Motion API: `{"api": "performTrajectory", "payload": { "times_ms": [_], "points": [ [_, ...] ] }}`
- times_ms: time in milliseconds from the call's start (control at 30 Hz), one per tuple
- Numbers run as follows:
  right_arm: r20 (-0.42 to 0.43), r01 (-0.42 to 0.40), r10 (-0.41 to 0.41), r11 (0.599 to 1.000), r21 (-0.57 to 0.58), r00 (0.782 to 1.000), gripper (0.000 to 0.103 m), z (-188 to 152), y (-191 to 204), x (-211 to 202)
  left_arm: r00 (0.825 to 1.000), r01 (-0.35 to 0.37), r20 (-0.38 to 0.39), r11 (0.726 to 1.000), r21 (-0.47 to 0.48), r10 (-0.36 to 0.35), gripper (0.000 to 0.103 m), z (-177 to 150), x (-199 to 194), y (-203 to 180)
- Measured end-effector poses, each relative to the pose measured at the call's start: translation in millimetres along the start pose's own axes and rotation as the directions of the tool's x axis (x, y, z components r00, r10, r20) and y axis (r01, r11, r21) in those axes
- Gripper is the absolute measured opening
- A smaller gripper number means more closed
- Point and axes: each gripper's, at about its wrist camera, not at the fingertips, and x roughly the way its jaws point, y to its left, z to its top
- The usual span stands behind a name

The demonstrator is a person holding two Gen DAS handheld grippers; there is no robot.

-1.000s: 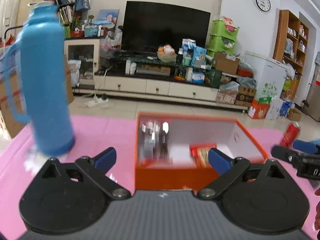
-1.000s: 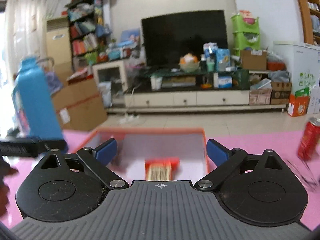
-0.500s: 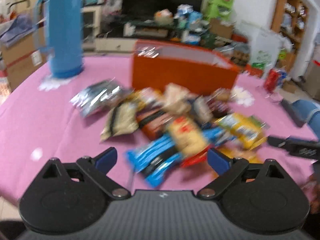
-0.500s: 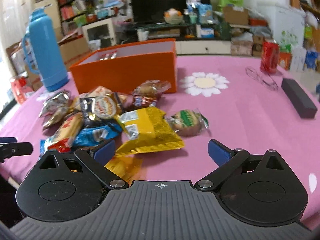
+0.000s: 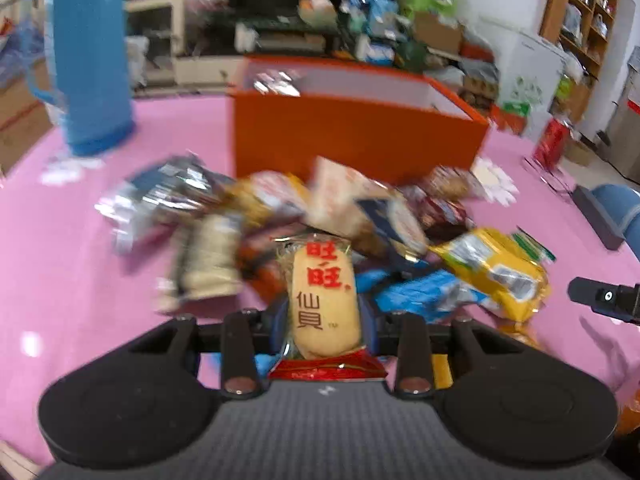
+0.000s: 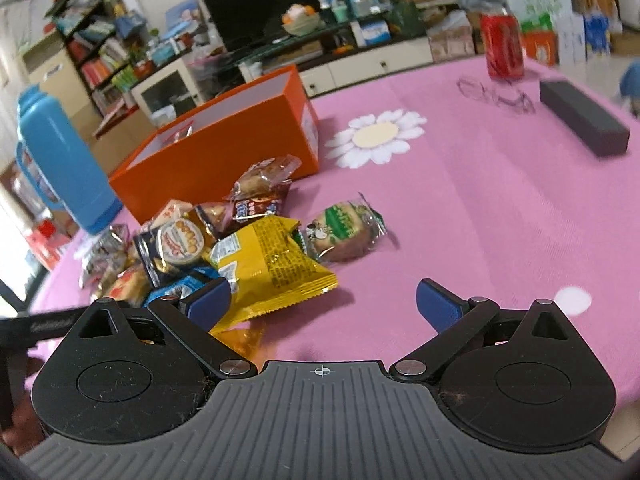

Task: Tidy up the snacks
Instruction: 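Grasp the yellow bread packet with the right tool while the left grasps the white Wangwang cake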

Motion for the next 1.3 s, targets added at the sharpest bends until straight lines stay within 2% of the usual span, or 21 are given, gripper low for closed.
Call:
{"api": "performTrajectory", "payload": {
  "times_ms": [67, 167, 233, 300, 400, 500, 567, 633, 700, 800, 867, 933, 967, 1000, 1033, 1133, 1233, 1300],
  "points": [
    [-0.013, -0.011, 0.011, 1.0, 0.027, 1.0, 0.09, 1, -2, 3, 0.999, -0.031, 0.006, 0.999, -0.017, 0.032, 0.035, -1, -14, 21],
    [-0.021, -0.014, 0.014, 1.0, -0.002, 1.0, 0.09, 0, 5, 6, 0.997, -0.081, -0.019, 0.995, -0.063, 0.08, 0.035, -3, -24, 58],
    [0.002, -0.027, 0.027, 0.997, -0.069, 1.0, 0.09, -2, 16, 1, 0.993, -0.113, -0.039, 0.99, -0.089, 0.11, 0.034, -7, -26, 77],
    [0.028, -0.099, 0.105, 0.98, -0.17, 0.994, 0.09, -6, 33, -9, 0.992, -0.109, -0.068, 0.988, -0.109, 0.102, 0.034, -11, -22, 86],
    [-0.013, -0.239, 0.254, 0.894, -0.378, 0.967, 0.09, -16, 68, -15, 0.99, -0.104, -0.101, 0.989, -0.107, 0.093, 0.034, -23, -14, 87],
    [-0.092, -0.26, 0.252, 0.793, -0.55, 0.963, 0.089, -26, 103, -1, 0.99, -0.106, -0.104, 0.99, -0.097, 0.096, 0.034, -30, -11, 83],
    [-0.11, -0.247, 0.228, 0.766, -0.593, 0.968, 0.088, -25, 116, 13, 0.991, -0.094, -0.101, 0.989, -0.116, 0.083, 0.034, -30, -9, 85],
    [-0.17, -0.287, 0.231, 0.785, -0.549, 0.958, 0.086, -22, 117, 30, 0.993, -0.081, -0.099, 0.988, -0.135, 0.068, 0.034, -30, -8, 86],
    [-0.263, -0.333, 0.228, 0.807, -0.488, 0.937, 0.081, -27, 114, 46, 0.994, -0.074, -0.095, 0.987, -0.141, 0.061, 0.034, -30, -7, 88],
    [-0.284, -0.328, 0.214, 0.828, -0.455, 0.935, 0.082, -39, 115, 39, 0.994, -0.066, -0.094, 0.985, -0.161, 0.052, 0.037, -31, -5, 92],
    [-0.294, -0.347, 0.228, 0.813, -0.467, 0.928, 0.085, -48, 119, 29, 0.994, -0.063, -0.094, 0.983, -0.172, 0.047, 0.037, -31, -5, 94],
    [-0.261, -0.301, 0.185, 0.79, -0.534, 0.947, 0.085, -55, 127, 25, 0.994, -0.068, -0.098, 0.984, -0.166, 0.052, 0.04, -31, -6, 93],
    [-0.245, -0.285, 0.173, 0.776, -0.563, 0.954, 0.086, -57, 129, 23, 0.994, -0.07, -0.095, 0.985, -0.16, 0.055, 0.045, -31, -8, 93],
    [-0.243, -0.281, 0.168, 0.771, -0.571, 0.955, 0.087, -58, 129, 24, 0.995, -0.073, -0.086, 0.985, -0.159, 0.06, 0.059, -31, -10, 92],
    [-0.251, -0.274, 0.153, 0.777, -0.568, 0.956, 0.086, -59, 128, 28, 0.995, -0.075, -0.078, 0.984, -0.16, 0.064, 0.062, -31, -11, 92],
    [-0.267, -0.257, 0.117, 0.773, -0.58, 0.957, 0.077, -60, 126, 37, 0.995, -0.073, -0.08, 0.984, -0.164, 0.061, 0.062, -30, -8, 92],
    [-0.262, -0.253, 0.113, 0.761, -0.598, 0.958, 0.067, -63, 131, 38, 0.991, -0.105, -0.093, 0.985, -0.139, 0.093, 0.061, -31, -1, 90],
    [-0.255, -0.243, 0.107, 0.764, -0.597, 0.961, 0.065, -64, 129, 39, 0.987, -0.136, -0.097, 0.987, -0.088, 0.127, 0.054, -32, 0, 84]
  ]
}}
